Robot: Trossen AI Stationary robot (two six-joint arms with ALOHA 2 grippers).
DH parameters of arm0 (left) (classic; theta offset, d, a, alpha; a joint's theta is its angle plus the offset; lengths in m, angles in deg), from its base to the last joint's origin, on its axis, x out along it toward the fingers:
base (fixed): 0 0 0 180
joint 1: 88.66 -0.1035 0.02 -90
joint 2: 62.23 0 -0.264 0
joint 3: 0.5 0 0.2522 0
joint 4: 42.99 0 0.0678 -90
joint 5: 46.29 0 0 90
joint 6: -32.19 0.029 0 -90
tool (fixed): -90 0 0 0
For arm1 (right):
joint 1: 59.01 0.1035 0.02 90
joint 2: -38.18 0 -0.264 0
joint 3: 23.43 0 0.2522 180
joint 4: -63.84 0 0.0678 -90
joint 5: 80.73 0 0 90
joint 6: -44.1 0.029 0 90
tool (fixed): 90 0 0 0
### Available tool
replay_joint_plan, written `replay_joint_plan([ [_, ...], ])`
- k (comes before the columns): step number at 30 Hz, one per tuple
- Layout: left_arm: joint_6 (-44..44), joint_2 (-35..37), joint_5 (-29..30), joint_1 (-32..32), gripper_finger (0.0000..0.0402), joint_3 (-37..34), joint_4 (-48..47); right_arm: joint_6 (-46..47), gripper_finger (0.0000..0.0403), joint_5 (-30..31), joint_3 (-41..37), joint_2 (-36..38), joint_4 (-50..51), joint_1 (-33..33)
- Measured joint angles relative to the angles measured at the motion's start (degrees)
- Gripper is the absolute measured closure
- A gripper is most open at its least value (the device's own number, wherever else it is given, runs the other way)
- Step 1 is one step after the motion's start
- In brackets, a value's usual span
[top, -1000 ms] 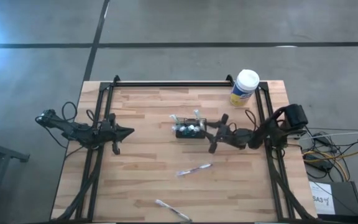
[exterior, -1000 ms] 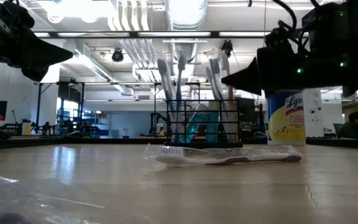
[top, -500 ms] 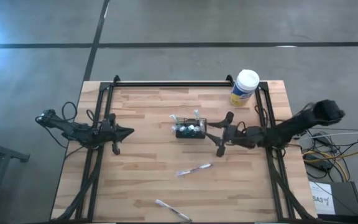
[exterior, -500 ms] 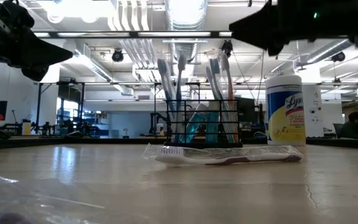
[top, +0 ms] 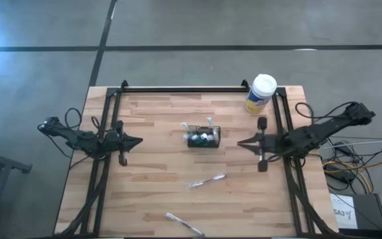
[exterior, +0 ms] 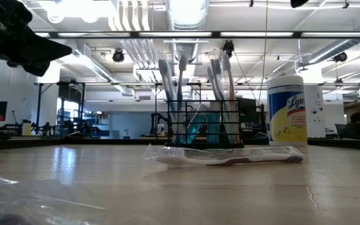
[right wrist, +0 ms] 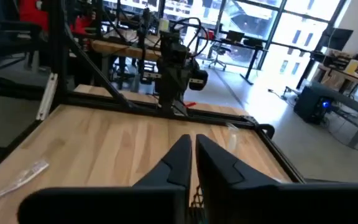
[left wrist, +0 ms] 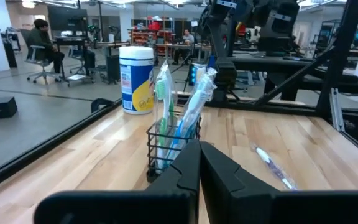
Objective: Pick & Place toothbrushing station
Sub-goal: Put the top violet toothbrush into the black wire organizer
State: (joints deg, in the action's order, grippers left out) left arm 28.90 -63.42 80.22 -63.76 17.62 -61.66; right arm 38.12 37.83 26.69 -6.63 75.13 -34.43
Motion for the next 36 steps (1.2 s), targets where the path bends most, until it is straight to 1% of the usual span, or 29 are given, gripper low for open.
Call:
replay_joint_plan([
  [4,-0.24,0.02,-0.3,0.0,0.0392,0.0,0.34,2.98,0.0393,0.09,-0.04,4.64,5.96,1.0],
  [7,-0.17,0.02,-0.6,0.0,0.0392,0.04,0.51,5.66,0.0394,0.09,-0.07,5.99,9.96,1.23],
  [11,-0.34,0.02,-0.82,0.0,0.0392,0.64,0.93,6.01,0.0394,-0.15,-0.11,5.6,14.25,2.82],
  [17,-2.81,0.02,-0.84,0.0,0.0392,1.09,1.12,7.11,0.0394,-0.25,-0.15,2.91,15.86,5.66],
  [25,-2.63,-0.07,-0.77,-0.04,0.0395,1.09,1.04,12.35,0.0394,-0.45,-0.15,-4.64,15.8,6.58],
  [27,-2.81,-0.07,-0.76,-0.04,0.0392,1.09,1.03,13.39,0.0394,-1.59,-0.15,-6.9,15.68,6.58],
  [28,-2.81,-0.07,-0.76,-0.04,0.0391,1.09,1.03,13.52,0.0394,-3.23,-0.15,-8.24,15.66,6.54],
  [30,-2.81,-0.07,-0.72,-0.04,0.0389,1.09,1.01,14.11,0.0394,-6.52,0.09,-11.33,15.39,6.55],
  [31,-2.83,-0.07,-0.7,-0.04,0.0389,1.09,1.02,15.03,0.0394,-7.03,0.68,-13.18,15.45,6.6],
  [34,-2.86,-0.08,-0.65,-0.04,0.0393,0.86,1.04,18.54,0.039,-7.23,3.6,-18.82,16.71,6.67],
  [36,-2.88,-0.07,-0.63,-0.02,0.0397,0.46,1.03,19.33,0.038,-7.19,5.76,-22.82,18.19,6.67],
])
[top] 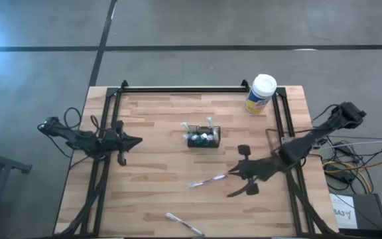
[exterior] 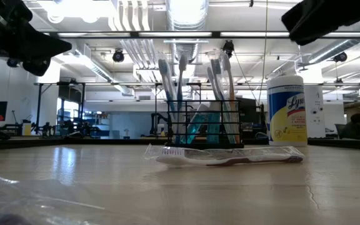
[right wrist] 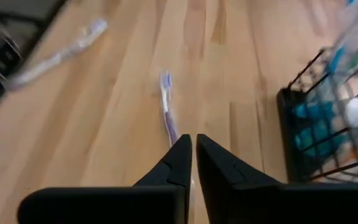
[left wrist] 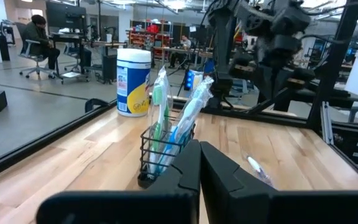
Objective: Pick & Place toothbrushing station
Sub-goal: Put the top violet toothbrush into the black wire organizer
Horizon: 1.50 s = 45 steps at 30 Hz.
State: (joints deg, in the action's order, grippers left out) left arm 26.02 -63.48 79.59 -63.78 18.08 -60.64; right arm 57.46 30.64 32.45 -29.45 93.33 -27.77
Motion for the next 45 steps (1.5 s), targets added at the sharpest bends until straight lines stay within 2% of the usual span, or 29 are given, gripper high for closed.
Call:
replay_joint_plan([
  [7,-0.41,-0.02,-0.47,0.02,0.0389,-0.58,0.05,0.28,0.031,-1.15,8.5,-11.8,1.76,-0.22],
  [12,-1.51,-0.02,-1.33,0.02,0.0386,-1.62,0.08,-0.91,0.0264,-2.44,17.11,-20.17,9.58,-0.59],
  [17,-1.62,-0.02,-1.31,0.02,0.0394,-1.69,0.29,-2.94,0.0238,-2.44,24.57,-28.87,17.53,-0.64],
  [23,-2.98,-0.02,-1.33,0.02,0.0388,-1.73,0.31,-4.3,0.0232,-6.38,27.52,-35.59,18.51,-2.49],
  [28,-3.02,-0.02,-1.33,0.02,0.0382,-1.75,0.33,-4.54,0.023,-6.73,27.77,-38.24,18.38,-4.76],
  [36,-2.91,-0.02,-1.33,0.02,0.0388,-1.77,0.33,-4.56,0.0221,-10.56,27.5,-39.31,16.25,-7.44],
  [45,-2.86,-0.02,-1.35,0.02,0.039,-1.82,0.37,-4.76,0.0235,-10.93,23.95,-39.37,12.99,-8.01],
])
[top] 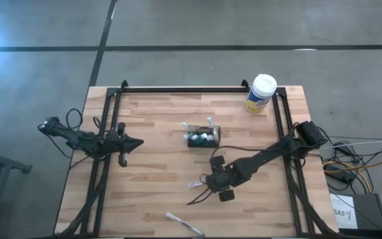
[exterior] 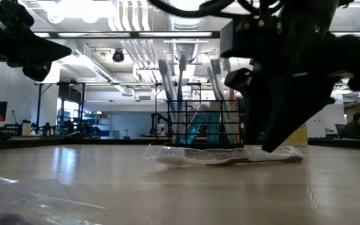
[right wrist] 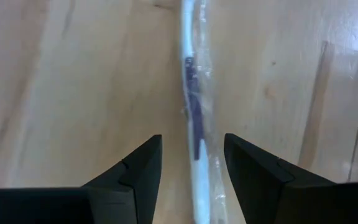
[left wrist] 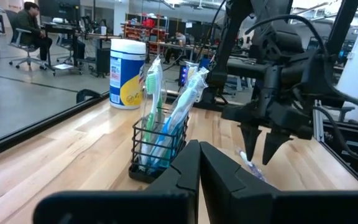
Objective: Pick & Place toothbrushing station
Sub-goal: Put the top violet toothbrush into the black wire organizer
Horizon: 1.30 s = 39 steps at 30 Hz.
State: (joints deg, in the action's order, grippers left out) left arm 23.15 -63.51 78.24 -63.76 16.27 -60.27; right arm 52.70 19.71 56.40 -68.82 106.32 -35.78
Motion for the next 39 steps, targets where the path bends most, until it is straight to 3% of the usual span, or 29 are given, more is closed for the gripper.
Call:
replay_joint_plan([
  [16,0.44,0.0,0.0,0.0,0.0388,0.0,-0.04,0.0,0.0255,-0.04,-6.65,0.11,-9.89,-1.88],
  [28,1.2,0.0,0.0,0.0,0.0386,-0.02,0.05,-0.99,0.0383,-0.4,-6.87,0.39,-9.71,-1.83],
  [36,1.57,0.0,-0.5,-0.03,0.0383,-0.26,8.04,-1.31,0.038,1.02,-4.06,4.9,-9.66,-1.61],
  [39,1.75,0.0,-0.55,-0.04,0.0385,-0.26,10.17,-3.25,0.038,5.93,-4.21,8.02,-11.84,-0.42],
])
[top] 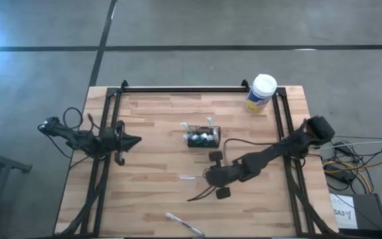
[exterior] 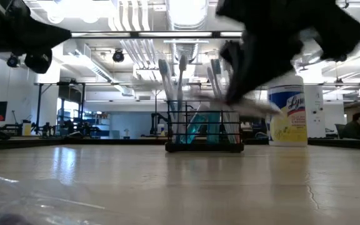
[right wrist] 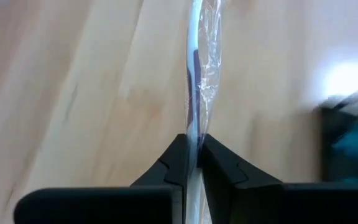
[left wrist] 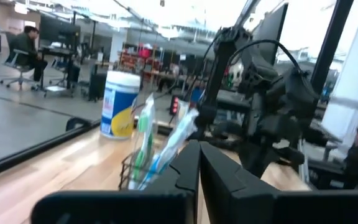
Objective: Pick & Place toothbrushing station
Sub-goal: Put the top violet toothbrush into the black wire organizer
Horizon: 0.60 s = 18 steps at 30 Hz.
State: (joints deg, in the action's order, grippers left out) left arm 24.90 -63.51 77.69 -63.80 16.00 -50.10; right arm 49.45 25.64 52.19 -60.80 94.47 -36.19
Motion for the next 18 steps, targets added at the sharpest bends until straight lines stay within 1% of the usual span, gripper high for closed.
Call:
replay_joint_plan([
  [2,-0.2,-0.04,-0.47,0.0,0.0387,0.0,1.27,-2.72,0.038,3.89,-1.09,3.17,-6.0,0.62],
  [4,-0.79,-0.04,-2.7,0.01,0.0388,0.0,1.93,-5.92,0.038,4.26,-2.99,6.21,-14.34,0.82],
  [6,-0.87,-0.54,-6.47,0.02,0.0388,-0.08,2.96,-8.89,0.038,2.09,-6.27,8.81,-23.7,0.79],
  [8,-0.87,-1.25,-8.99,0.04,0.0388,-0.24,3.41,-11.78,0.038,-0.16,-10.06,10.99,-34.25,0.66],
  [12,-0.16,-4.72,-9.98,0.04,0.0388,-0.33,4.92,-14.7,0.038,-3.61,-18.47,13.67,-53.34,-0.68],
  [14,1.46,-7.23,-10.88,0.0,0.0387,-0.31,8.23,-14.81,0.038,-4.12,-22.21,13.76,-60.14,-1.9],
  [15,2.97,-8.7,-12.24,0.0,0.0385,-0.31,9.72,-14.74,0.038,-4.2,-23.99,13.75,-63.23,-2.42],
  [18,6.03,-14.7,-16.4,0.04,0.0366,-0.31,17.48,-14.1,0.038,-4.2,-27.48,13.31,-72.78,-3.58],
])
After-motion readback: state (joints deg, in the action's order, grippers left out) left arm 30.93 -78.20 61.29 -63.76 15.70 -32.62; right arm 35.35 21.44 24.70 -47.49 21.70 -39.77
